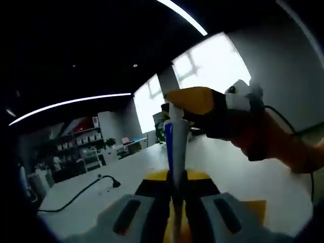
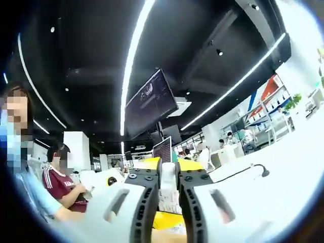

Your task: Pick up the toothpaste unscrew the cap squeeze it onto the small board screw the cap back on and return it to the table

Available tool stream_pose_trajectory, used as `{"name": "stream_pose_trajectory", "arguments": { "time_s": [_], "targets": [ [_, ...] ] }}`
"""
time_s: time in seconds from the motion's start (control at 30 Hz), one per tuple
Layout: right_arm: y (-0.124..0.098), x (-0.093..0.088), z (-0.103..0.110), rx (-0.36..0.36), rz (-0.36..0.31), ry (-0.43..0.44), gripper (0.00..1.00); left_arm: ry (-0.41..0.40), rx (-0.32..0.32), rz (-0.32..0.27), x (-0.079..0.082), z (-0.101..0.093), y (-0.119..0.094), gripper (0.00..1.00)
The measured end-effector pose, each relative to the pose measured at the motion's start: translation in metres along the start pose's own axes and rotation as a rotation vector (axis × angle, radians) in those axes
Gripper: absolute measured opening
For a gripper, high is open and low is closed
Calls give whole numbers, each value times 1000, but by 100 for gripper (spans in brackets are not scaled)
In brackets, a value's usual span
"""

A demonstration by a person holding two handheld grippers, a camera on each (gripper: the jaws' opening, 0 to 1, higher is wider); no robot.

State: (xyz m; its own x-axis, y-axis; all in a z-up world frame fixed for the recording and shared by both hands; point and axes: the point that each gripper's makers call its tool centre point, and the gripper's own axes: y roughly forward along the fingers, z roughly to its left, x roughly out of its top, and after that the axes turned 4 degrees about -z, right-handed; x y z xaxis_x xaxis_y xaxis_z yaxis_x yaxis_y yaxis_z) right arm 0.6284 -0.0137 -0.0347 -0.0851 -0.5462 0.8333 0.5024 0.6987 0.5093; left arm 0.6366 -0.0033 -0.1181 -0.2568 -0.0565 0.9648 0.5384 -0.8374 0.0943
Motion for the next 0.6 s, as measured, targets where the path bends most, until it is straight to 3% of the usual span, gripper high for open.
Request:
{"name": "stream_pose_trajectory", "arguments": {
  "time_s": [0.1, 0.2, 0.3, 0.4, 0.5, 0.6],
  "targets": [
    [-2, 1, 9, 38, -11, -8, 11, -26, -32, -18, 4, -6, -2, 8],
    [-3, 7, 24, 128, -36, 24, 11, -151, -159, -71, 14, -22, -3, 8],
    [-7, 14, 46, 238, -82, 92, 11, -356, -386, -135, 30, -47, -12, 8],
    [-10, 19, 60, 334, -111, 169, 11, -561, -570, -191, 43, -66, -21, 8],
    [-14, 23, 73, 456, -130, 319, 11, -762, -764, -215, 53, -87, -33, 9],
    [-15, 24, 75, 514, -144, 408, 11, -902, -905, -220, 61, -100, -42, 9]
  ]
}}
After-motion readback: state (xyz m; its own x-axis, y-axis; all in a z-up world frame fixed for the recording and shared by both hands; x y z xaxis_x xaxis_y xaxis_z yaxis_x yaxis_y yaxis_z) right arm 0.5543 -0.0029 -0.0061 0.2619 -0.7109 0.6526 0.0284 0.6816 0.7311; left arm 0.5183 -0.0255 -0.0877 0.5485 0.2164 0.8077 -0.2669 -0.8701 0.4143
